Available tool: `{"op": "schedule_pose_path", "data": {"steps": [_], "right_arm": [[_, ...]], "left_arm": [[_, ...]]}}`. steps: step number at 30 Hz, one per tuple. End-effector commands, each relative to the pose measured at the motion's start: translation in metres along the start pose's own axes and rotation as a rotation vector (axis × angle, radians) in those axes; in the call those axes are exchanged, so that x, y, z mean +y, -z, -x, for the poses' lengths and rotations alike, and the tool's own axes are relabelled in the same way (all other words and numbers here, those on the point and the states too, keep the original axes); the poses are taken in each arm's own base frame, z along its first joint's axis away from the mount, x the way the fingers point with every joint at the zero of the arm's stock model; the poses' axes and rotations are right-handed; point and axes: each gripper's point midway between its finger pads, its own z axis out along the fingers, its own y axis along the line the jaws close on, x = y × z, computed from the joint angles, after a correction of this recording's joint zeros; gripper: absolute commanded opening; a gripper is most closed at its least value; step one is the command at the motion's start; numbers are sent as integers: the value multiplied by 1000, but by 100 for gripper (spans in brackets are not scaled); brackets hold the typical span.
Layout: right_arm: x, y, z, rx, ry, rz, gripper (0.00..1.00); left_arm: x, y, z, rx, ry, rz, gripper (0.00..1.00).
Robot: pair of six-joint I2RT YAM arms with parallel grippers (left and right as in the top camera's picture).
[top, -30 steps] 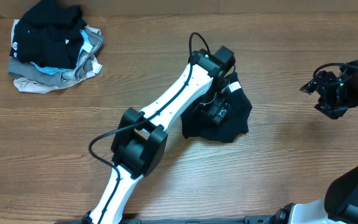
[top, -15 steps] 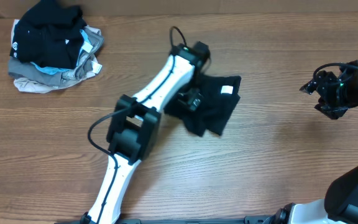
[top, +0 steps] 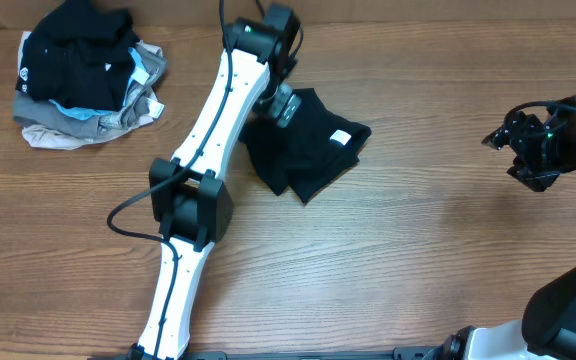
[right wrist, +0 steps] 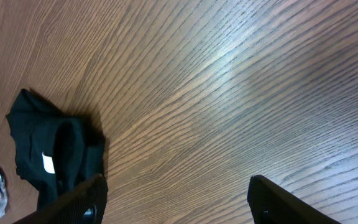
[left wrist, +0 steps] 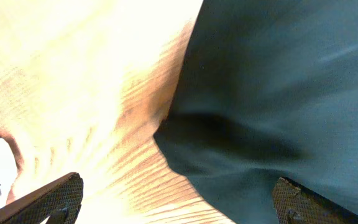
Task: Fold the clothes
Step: 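Grasp the folded black shirt bundle with the left gripper, then carry the bundle with the left gripper to the clothes pile at upper left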
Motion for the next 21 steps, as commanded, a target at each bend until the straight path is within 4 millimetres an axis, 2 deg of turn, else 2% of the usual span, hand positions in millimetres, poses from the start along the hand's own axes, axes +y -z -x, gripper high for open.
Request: {"op": "schedule_pose_path", "data": {"steps": [1,3,6,10,14,15,18,21], "right_arm": [[9,14,4,-45,28,23,77],[9,14,4,-45,28,23,77],[9,14,4,-45,28,23,77],[9,14,4,-46,28,22,77],[8,14,4,-48,28,16,77],[8,14,4,-48,28,16,77],[8,14,4,-47,28,15,77],[7,14,4,-44,27,14,77]], "left_arm": [[-53,53,28,-168,-97,-170,100],[-74,60,30,-189,-181,-213,100],[-105,54,21,-160,-336,-226,100],[-141,38,0,-75,-489,-220,100],[-170,21,-18,-4,-558,-218,100],[-177,11,-26,26,-574,-220,100],[-180,-8,-36,71,-572,-217,100],[-165,-33,-36,93,-513,-129,100]]}}
